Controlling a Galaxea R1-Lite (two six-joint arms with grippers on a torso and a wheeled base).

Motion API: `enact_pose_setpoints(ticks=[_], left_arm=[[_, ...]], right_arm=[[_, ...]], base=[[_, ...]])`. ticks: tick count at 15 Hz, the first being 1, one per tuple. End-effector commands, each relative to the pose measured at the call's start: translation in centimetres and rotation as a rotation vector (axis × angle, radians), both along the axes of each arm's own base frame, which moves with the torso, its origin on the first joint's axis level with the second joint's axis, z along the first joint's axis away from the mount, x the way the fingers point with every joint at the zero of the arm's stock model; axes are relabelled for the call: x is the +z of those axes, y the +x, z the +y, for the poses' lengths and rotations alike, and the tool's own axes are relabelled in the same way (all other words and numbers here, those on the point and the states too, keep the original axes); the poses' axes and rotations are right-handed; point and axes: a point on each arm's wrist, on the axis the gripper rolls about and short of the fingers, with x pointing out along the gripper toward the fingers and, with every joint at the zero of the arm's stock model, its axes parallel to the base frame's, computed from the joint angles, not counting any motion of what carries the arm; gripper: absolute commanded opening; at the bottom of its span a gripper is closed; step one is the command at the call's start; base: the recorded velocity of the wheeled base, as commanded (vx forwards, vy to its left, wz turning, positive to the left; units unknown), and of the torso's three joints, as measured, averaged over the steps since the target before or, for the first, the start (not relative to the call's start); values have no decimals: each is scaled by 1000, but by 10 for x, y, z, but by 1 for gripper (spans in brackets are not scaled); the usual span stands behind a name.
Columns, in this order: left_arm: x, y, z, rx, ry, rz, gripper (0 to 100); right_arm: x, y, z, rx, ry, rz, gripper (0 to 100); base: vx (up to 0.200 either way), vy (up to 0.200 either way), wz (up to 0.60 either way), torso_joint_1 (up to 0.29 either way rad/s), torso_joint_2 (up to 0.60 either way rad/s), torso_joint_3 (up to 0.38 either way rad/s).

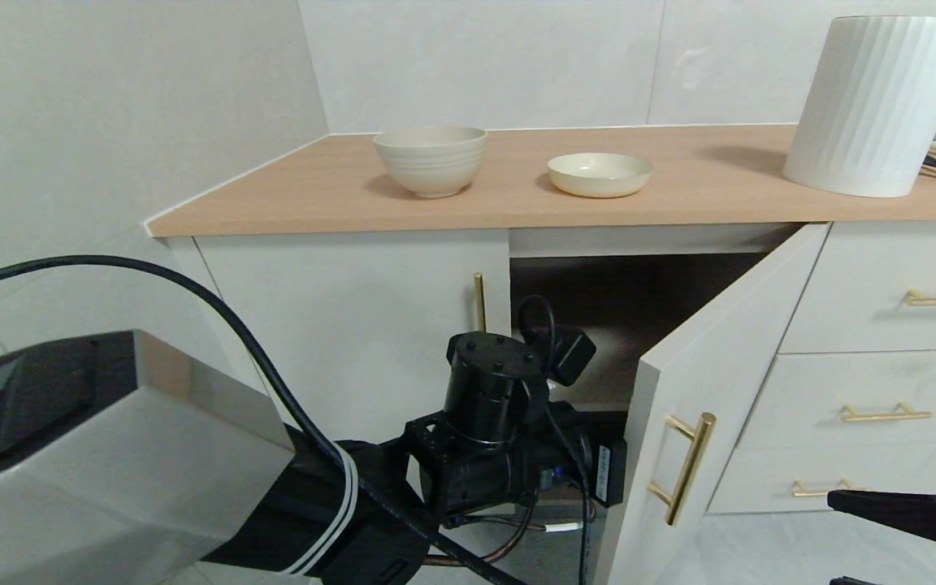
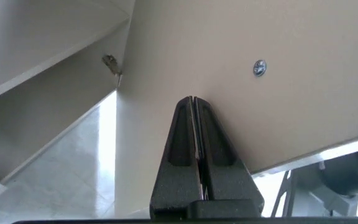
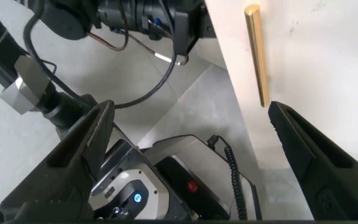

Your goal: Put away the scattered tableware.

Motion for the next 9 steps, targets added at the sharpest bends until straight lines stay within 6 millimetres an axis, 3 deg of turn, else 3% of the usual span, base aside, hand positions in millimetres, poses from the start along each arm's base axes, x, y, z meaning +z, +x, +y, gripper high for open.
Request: enact_pose_setpoints(ticks=[1, 9], left_arm=[[-3, 1, -1, -2, 5, 5, 0], [-5, -9, -16, 24, 18, -19, 0]], right_arm=[[1, -1, -1, 1, 4, -5, 100], [23, -19, -12, -1, 87, -130, 100]], base=[[0, 0, 0, 0, 0, 0], [0, 0, 0, 0, 0, 0]])
